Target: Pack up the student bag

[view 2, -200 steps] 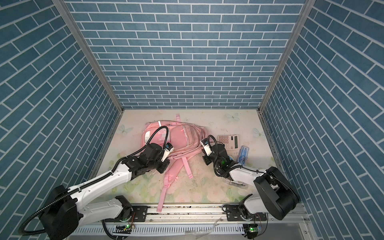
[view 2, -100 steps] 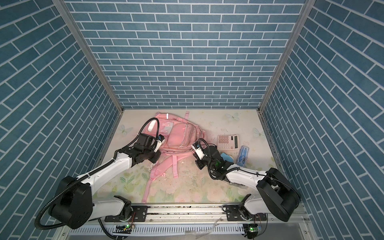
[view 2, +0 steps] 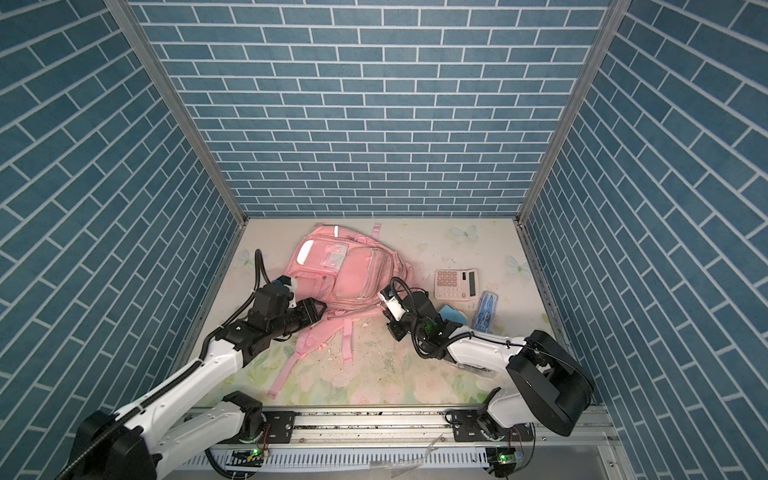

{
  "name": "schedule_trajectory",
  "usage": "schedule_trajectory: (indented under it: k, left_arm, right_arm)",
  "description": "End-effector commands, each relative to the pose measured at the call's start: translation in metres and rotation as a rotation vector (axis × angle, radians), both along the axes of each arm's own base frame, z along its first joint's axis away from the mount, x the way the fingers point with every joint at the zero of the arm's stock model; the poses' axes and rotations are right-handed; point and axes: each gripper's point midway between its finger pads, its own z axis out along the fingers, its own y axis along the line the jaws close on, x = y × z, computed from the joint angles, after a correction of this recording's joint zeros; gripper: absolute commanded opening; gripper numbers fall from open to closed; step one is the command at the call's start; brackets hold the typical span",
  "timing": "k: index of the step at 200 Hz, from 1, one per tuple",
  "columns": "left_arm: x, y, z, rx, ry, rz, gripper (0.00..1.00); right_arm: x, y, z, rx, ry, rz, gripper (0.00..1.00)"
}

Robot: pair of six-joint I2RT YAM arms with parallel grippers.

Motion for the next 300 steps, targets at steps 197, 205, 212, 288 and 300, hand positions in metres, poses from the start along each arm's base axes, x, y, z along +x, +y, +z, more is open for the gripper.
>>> schedule_trajectory:
  k: [197, 205, 212, 288, 300]
  left_arm:
    - [0.004, -0.077, -0.025, -0.487, 0.137, 0.438, 0.63]
    - [0.006, -0.08, -0.025, -0.481, 0.133, 0.434, 0.62]
    - [0.009, -0.082, -0.025, -0.463, 0.132, 0.431, 0.62]
    - [0.018, -0.081, -0.039, -0.399, 0.108, 0.411, 0.16]
    - [0.018, -0.079, -0.039, -0.392, 0.101, 0.405, 0.04]
  right_arm:
    - [-0.03, 0.04, 0.005, -0.03, -0.068, 0.189, 0.0]
    - [-0.032, 0.042, 0.004, -0.034, -0.072, 0.198, 0.0]
    - [-0.034, 0.042, 0.003, -0.04, -0.076, 0.202, 0.0]
    - [-0.039, 0.042, 0.005, -0.045, -0.104, 0.205, 0.0]
    - [-0.037, 0.04, 0.007, -0.043, -0.106, 0.185, 0.0]
